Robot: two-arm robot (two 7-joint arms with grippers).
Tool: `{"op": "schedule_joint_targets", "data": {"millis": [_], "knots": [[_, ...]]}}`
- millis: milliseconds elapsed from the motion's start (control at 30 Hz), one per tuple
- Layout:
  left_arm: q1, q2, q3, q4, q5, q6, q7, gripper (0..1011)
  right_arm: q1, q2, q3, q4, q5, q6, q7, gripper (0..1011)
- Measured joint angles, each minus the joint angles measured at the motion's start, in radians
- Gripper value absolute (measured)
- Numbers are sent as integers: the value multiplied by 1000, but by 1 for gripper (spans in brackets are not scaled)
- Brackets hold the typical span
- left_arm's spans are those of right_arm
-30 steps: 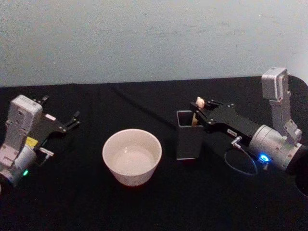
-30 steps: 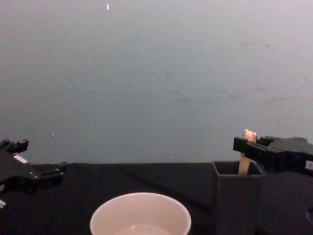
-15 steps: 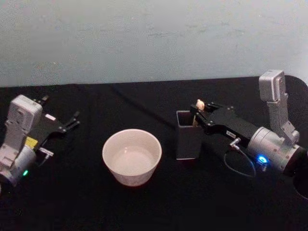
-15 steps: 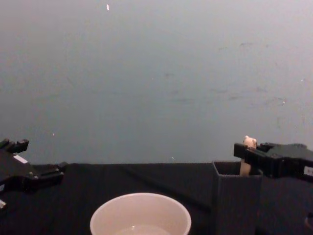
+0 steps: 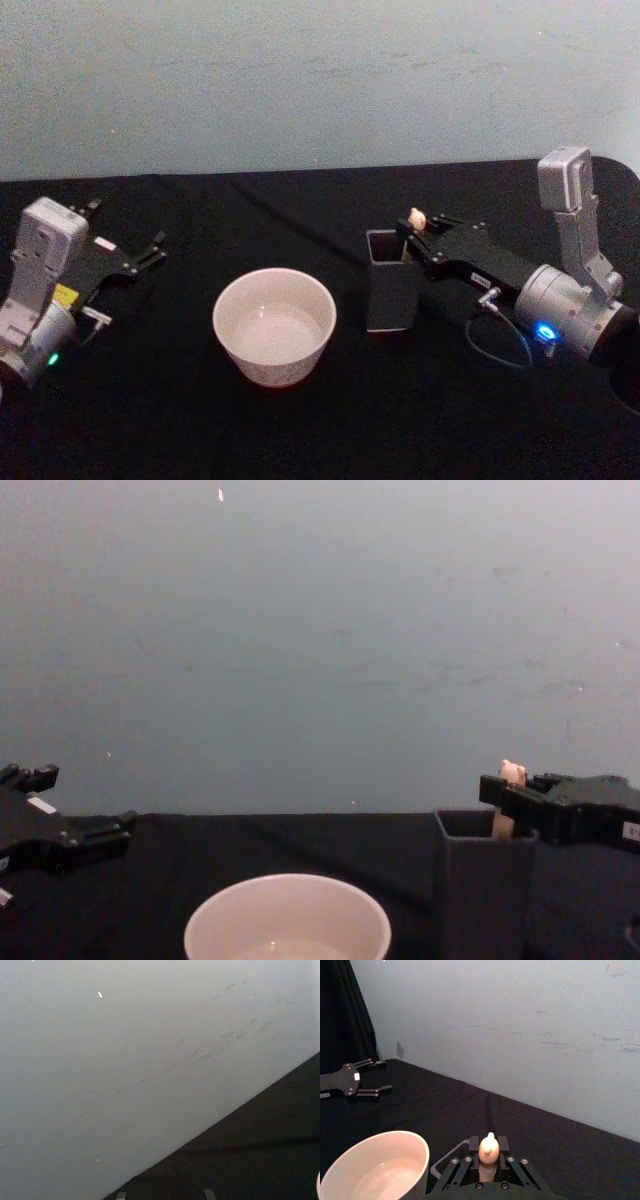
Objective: Pick up the stirring spoon with one hand, stir inside the cup, then place it back in its original position.
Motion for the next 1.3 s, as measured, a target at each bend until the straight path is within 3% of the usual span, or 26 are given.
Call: {"op": "schedule_joint_targets", "data": {"millis": [167, 600, 967, 1133, 1300], "knots": [[0, 0, 0, 0, 0, 0, 0, 1001, 0, 0, 0, 0, 0, 0, 0, 262], [0, 0, 0, 0, 0, 0, 0, 1001, 0, 0, 0, -1, 1, -1, 1, 705], [0, 0, 0, 0, 0, 0, 0, 1001, 0, 0, 0, -1, 2, -2, 1, 998], [0, 0, 0, 0, 0, 0, 0, 1001, 0, -8, 20, -21, 8, -35, 0, 1002], [0, 0, 0, 0, 0, 0, 0, 1001, 1, -27, 74, -58, 16, -96, -47, 1002]]}}
